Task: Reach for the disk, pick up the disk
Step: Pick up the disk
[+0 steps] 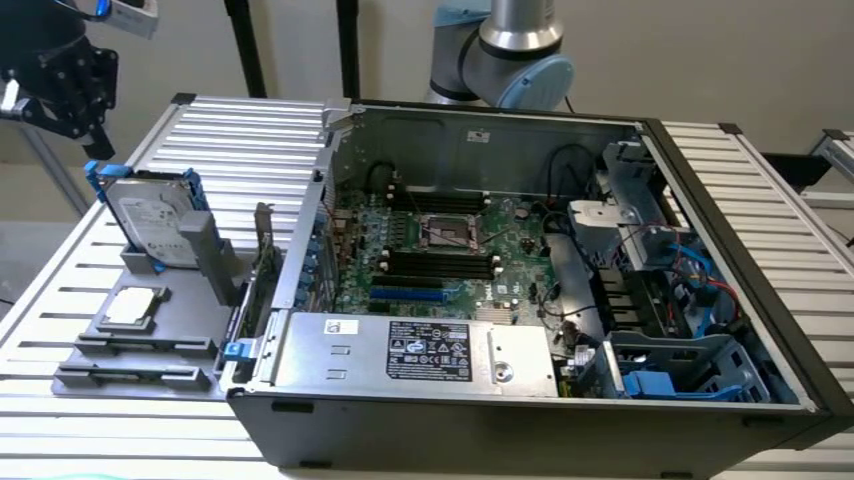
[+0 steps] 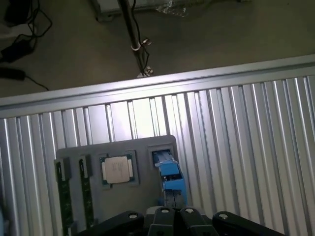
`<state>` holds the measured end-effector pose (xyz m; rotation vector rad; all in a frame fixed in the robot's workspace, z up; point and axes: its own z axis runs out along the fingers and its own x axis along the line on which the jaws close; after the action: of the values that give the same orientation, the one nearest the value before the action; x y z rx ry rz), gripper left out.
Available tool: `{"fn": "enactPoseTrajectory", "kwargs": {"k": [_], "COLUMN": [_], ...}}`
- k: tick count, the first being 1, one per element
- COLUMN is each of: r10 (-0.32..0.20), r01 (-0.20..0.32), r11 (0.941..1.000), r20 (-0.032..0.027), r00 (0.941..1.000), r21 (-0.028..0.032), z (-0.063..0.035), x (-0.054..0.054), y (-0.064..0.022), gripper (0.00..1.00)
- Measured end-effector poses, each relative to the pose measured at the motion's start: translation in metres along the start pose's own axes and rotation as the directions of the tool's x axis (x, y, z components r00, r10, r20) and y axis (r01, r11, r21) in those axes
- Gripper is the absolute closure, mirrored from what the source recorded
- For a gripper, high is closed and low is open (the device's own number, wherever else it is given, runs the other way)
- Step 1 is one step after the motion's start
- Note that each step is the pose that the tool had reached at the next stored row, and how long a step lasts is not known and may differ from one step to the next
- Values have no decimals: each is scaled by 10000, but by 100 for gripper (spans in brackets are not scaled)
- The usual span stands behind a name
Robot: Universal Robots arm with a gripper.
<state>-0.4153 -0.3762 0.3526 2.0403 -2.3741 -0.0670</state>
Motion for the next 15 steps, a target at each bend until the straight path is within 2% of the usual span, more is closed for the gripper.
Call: {"fn": "enactPoseTrajectory", "kwargs": {"k": [4,10,13,15], "r10": [-205,-514,-709,-874], "r01": [205,514,709,874], "r11": [9998,9987,9975,9962], "r20": [65,59,57,51], "r00": [9998,9987,9975,9962], "r21": [-15,-20,21,26], "z": [-1,-2,-1,-1], "x": [-6,-7,-22,-32], "y": [-40,-42,-40,-36], "gripper": [89,89,89,89]}}
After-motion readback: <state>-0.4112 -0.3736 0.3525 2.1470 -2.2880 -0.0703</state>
